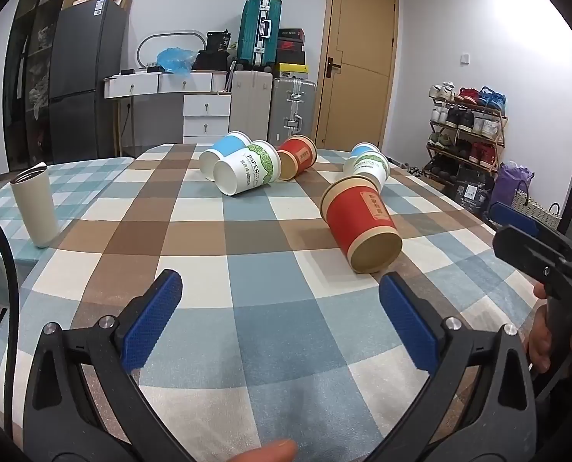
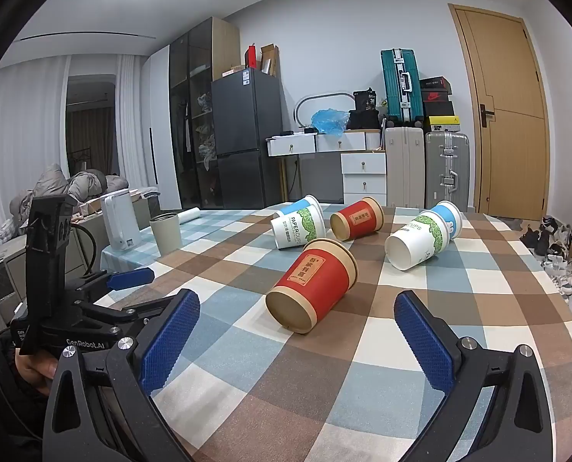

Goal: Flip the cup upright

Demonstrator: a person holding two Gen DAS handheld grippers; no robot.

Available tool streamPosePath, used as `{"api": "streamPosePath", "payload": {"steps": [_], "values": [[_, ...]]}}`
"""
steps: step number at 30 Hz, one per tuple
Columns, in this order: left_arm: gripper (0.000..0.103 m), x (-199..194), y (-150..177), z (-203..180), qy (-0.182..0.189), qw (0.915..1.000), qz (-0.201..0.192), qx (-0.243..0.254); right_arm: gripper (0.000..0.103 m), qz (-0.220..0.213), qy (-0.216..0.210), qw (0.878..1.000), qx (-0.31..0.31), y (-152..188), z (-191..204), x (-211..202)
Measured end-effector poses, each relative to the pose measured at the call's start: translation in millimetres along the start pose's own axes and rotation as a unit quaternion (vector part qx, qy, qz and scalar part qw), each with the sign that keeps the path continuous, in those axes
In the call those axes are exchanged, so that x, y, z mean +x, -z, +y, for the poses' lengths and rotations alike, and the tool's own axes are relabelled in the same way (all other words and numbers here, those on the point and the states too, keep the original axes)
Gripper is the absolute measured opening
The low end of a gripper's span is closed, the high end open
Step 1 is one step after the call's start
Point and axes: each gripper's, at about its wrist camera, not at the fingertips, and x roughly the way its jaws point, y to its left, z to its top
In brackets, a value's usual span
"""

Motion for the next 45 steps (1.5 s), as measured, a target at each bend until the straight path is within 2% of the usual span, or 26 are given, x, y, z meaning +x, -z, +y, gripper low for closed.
{"api": "streamPosePath", "payload": {"steps": [45], "values": [[0.102,-0.2,0.1,-0.2,0.001,1.0,-0.005,0.0,0.103,0.004,0.002,1.0,-0.001,1.6,-1.1,3.5]]}}
